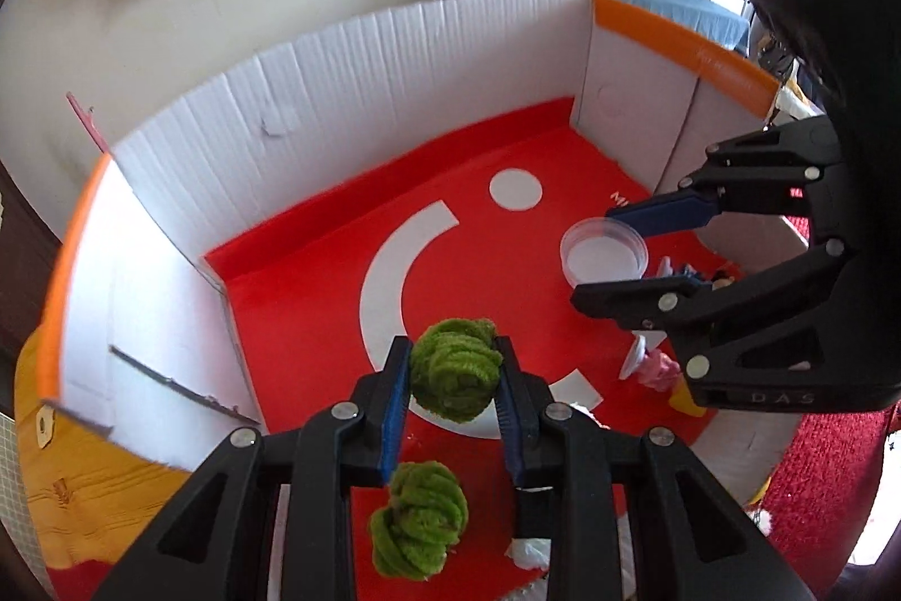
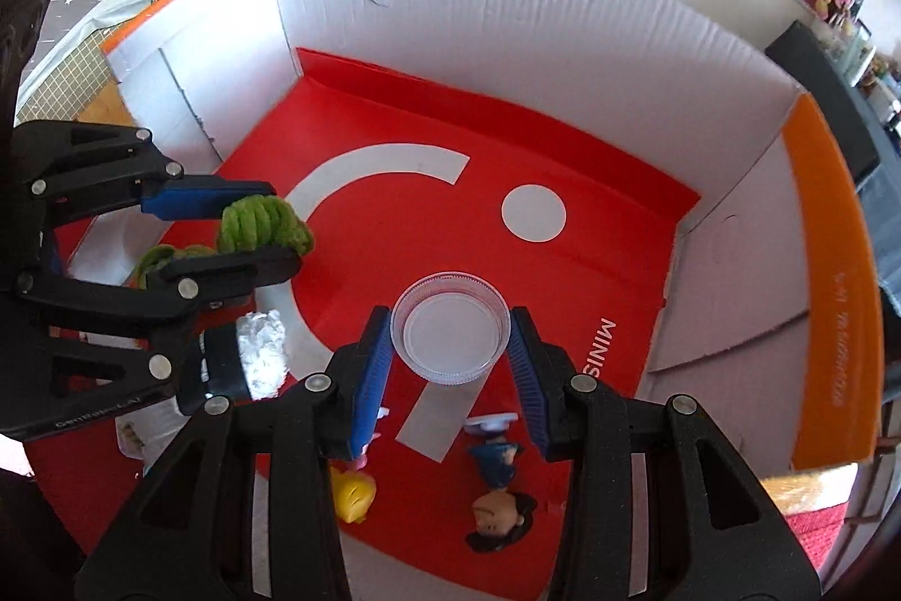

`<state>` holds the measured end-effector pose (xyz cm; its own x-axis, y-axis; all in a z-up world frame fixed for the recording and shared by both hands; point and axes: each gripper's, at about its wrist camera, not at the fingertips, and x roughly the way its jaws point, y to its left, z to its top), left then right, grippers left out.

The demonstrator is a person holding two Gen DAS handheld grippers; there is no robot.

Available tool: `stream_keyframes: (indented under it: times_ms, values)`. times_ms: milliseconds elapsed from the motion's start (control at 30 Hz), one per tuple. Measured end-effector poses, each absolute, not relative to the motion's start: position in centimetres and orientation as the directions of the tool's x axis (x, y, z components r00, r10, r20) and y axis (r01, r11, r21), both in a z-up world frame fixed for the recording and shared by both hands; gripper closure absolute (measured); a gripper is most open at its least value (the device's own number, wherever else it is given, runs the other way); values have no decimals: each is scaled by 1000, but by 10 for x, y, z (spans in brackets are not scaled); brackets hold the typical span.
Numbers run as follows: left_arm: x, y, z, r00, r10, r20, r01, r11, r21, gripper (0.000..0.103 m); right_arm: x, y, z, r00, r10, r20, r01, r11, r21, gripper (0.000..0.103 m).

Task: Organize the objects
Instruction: 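Carry the yarn ball into the orange box with the left tool while the right tool carries the dish, then lower and release the yarn ball with the left tool while the right tool releases the dish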

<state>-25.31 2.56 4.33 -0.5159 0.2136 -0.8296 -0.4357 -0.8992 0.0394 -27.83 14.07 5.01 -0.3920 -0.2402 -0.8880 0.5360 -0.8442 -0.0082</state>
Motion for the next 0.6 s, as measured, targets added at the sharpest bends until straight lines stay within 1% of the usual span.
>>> stream_keyframes:
  times_ms: [100,300,600]
  values:
    - [-257,26,40,-504,205,-839,-438,-898,44,74,-283,143,48,-370,-244,-897,536,-844,9,64]
    - [-267,25,31,-454,211,-866,-437,-900,9,74,-289,148,42,-325,-257,-910,531,-846,50,64]
    - [-264,29,30,-442,205,-873,-451,-893,18,73,-284,151,41,-317,-240,-917,547,-837,30,63]
